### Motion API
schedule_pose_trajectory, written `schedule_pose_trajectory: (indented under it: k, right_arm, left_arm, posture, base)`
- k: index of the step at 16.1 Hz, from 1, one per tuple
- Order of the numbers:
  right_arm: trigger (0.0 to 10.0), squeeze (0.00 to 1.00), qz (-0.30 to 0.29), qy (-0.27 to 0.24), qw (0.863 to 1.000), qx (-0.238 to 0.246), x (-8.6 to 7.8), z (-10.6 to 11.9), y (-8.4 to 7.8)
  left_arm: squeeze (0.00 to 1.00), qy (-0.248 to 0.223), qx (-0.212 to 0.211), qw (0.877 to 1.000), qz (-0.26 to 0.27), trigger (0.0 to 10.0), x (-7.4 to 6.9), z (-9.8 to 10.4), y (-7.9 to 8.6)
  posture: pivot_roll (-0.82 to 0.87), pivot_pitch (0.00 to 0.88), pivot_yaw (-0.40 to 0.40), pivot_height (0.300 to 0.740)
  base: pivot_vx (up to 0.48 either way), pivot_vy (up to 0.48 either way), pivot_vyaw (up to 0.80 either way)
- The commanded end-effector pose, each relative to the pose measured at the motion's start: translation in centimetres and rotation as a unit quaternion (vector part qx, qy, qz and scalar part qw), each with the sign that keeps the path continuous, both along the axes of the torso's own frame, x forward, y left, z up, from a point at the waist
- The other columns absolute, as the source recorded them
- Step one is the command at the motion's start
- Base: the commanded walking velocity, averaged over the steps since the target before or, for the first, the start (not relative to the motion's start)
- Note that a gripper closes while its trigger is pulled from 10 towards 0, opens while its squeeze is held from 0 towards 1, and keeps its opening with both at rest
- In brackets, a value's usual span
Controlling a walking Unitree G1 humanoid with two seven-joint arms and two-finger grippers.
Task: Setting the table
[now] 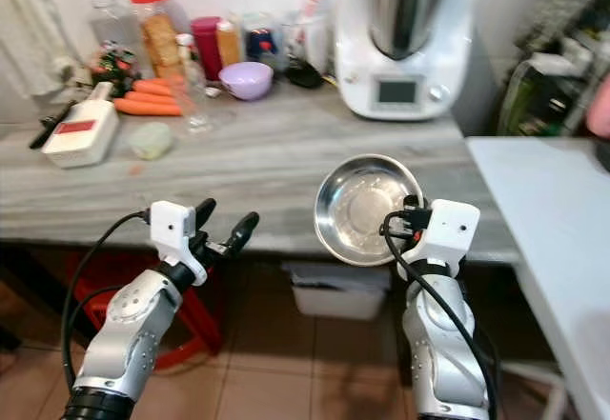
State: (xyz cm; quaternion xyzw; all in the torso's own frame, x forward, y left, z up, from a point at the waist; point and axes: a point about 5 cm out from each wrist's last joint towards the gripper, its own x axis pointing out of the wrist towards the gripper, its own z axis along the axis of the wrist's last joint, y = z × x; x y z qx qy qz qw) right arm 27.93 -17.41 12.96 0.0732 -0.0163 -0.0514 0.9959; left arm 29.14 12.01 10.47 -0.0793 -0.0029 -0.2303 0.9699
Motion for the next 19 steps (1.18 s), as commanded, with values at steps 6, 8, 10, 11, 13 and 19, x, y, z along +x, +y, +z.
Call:
schedule_pose_trajectory:
  k: [6,8,10,11,13,19]
  right_arm:
    - [10.0,0.0,-0.006,0.015,1.0,0.013,0.4,-0.3,0.5]
    - [10.0,0.0,-0.002,0.021,1.0,0.0,0.5,-0.4,0.7]
    - [10.0,0.0,0.017,0.009,1.0,0.0,0.7,-0.3,1.2]
    - [10.0,0.0,0.023,0.006,1.0,0.001,0.7,-0.3,1.3]
    - [10.0,0.0,0.02,0.003,1.0,-0.007,0.8,-0.4,1.2]
    - [10.0,0.0,0.039,0.051,0.994,0.093,4.0,-0.8,1.9]
  left_arm:
    - [0.0,-0.003,0.012,1.0,0.027,10.0,0.1,0.2,1.4]
    - [0.0,-0.004,0.014,0.999,0.031,10.0,0.1,0.3,1.6]
    - [0.0,-0.008,0.023,0.998,0.053,10.0,0.0,0.4,2.3]
    - [0.0,-0.011,0.028,0.998,0.054,10.0,-0.1,0.4,2.5]
    - [0.0,-0.007,0.036,0.998,0.057,10.0,-0.4,0.1,3.0]
    - [0.0,0.016,0.092,0.995,0.046,10.0,-1.8,-1.8,5.1]
  posture:
    - [0.01,0.0,0.048,0.74]
    - [0.01,0.0,0.051,0.74]
    - [0.01,0.0,0.057,0.74]
    - [0.01,0.0,0.06,0.74]
    - [0.01,0.0,0.066,0.74]
    - [0.03,0.0,0.067,0.74]
  base:
    - [0.232,0.0,0.0]
    - [0.0,0.0,0.0]
    - [0.0,0.0,0.0]
    - [0.0,0.0,0.0]
    - [0.0,0.0,0.0]
    - [0.0,0.0,0.0]
